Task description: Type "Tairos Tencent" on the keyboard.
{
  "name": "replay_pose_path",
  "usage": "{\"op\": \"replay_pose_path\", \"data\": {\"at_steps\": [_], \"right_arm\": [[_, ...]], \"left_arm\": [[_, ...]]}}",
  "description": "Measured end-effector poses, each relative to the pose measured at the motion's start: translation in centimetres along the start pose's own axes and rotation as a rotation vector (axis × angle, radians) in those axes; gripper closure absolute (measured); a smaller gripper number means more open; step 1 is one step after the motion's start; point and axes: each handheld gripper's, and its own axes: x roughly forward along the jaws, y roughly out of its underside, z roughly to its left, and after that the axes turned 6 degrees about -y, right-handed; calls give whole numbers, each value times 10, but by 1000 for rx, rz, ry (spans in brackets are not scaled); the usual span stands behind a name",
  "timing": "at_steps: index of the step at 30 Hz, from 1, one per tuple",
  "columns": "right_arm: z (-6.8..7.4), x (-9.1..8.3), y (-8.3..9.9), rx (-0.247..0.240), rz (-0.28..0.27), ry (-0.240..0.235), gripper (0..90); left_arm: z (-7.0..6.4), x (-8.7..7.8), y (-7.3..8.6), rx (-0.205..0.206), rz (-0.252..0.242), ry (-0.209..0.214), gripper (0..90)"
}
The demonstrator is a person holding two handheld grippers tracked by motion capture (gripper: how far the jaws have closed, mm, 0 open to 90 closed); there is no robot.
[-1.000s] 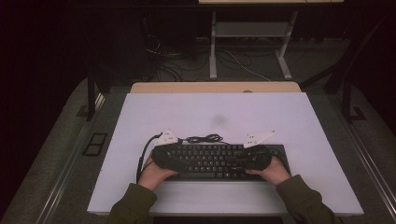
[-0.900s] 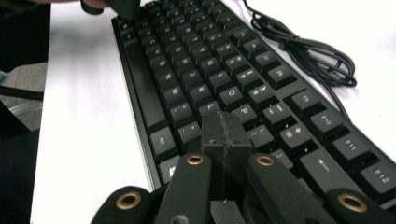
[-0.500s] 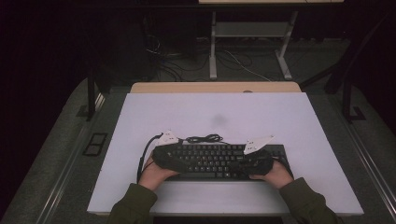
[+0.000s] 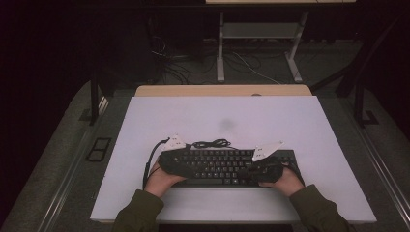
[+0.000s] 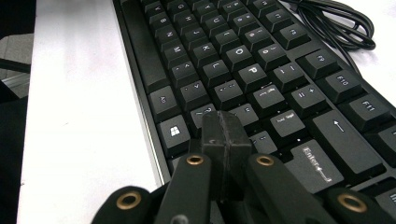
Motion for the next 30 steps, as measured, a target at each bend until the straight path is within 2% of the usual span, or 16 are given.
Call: {"op": "replay_pose_path", "data": {"at_steps": [3, 4, 6, 7, 8, 9, 10, 11, 12, 13, 17, 18, 19, 20, 30], "right_arm": [[0, 0, 0, 1, 0, -1, 895], [0, 0, 0, 1, 0, -1, 895], [0, 0, 0, 2, -1, -2, 895], [0, 0, 0, 2, -1, -2, 895], [0, 0, 0, 3, -2, -1, 895], [0, 0, 0, 3, -2, -1, 895], [0, 0, 0, 3, -2, -1, 895], [0, 0, 0, 3, -2, -1, 895], [0, 0, 0, 3, -2, -1, 895], [0, 0, 0, 3, -2, -1, 895], [0, 0, 0, 4, -3, 0, 895], [0, 0, 0, 4, -3, 0, 895], [0, 0, 0, 4, -3, 0, 895], [0, 0, 0, 4, -3, 0, 895], [1, 0, 1, 4, -1, 1, 896]], "left_arm": [[0, 1, 0, 3, -1, -5, 147], [0, 2, 0, 4, 1, -6, 147], [0, 3, 0, 4, 7, -5, 236], [0, 3, 0, 5, 8, -1, 236], [1, 3, 1, 4, 10, 1, 328], [2, 3, 1, 3, 19, 3, 384], [2, 3, 1, 3, 19, 3, 431], [3, 3, 1, -5, 26, 4, 431], [3, 4, 2, -5, 30, 5, 545], [4, 4, 2, -5, 37, 2, 545], [5, 4, 2, 2, 61, 9, 741], [4, 4, 2, 4, 70, 10, 824], [4, 5, 1, 8, 80, 10, 824], [4, 5, 1, 14, 89, 3, 889], [2, 13, 3, 22, 153, -1, 890]]}}
